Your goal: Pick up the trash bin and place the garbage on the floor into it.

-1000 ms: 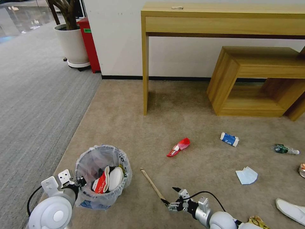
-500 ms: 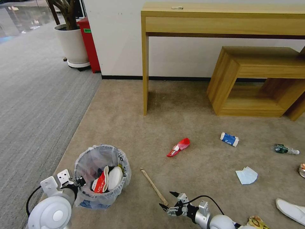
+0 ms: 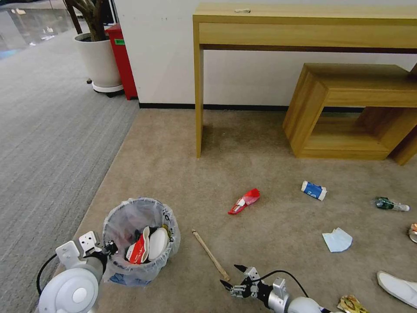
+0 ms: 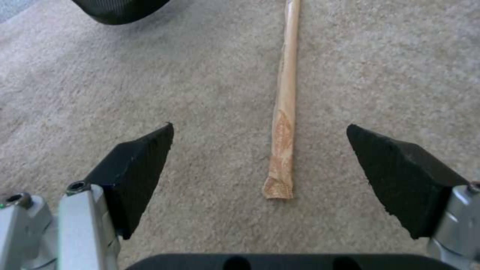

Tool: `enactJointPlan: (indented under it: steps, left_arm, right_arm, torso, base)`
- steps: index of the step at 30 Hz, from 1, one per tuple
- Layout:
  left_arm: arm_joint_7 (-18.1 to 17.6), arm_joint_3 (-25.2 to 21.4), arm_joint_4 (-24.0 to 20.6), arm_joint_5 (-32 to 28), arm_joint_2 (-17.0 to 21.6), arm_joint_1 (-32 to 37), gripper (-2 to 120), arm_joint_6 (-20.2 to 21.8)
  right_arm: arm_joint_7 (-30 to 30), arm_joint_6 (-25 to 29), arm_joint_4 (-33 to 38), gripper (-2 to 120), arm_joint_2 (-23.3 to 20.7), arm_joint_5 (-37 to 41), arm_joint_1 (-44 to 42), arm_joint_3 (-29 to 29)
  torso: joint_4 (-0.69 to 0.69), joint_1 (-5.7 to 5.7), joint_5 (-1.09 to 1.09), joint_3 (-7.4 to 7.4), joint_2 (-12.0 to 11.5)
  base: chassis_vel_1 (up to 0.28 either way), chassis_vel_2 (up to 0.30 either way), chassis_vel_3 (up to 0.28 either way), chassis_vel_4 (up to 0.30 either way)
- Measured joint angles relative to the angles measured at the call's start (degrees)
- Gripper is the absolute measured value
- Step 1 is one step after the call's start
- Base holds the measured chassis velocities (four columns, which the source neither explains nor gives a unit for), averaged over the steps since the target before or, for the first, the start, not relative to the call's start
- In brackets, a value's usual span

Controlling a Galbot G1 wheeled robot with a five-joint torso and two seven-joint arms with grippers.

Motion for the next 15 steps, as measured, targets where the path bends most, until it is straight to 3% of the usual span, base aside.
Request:
enactJointPlan:
  steps: [15]
  left_arm:
    - [-0.07,-0.05,-0.45,-0.26,-0.02,0.12,0,-0.01]
  right_arm:
    - [0.41,0.02,-2.98,88,1.75,0.04,1.56,-2.30]
  torso:
    - [0.00,0.00,0.00,0.00,0.00]
  base:
    - [0.000,0.000,0.000,0.000]
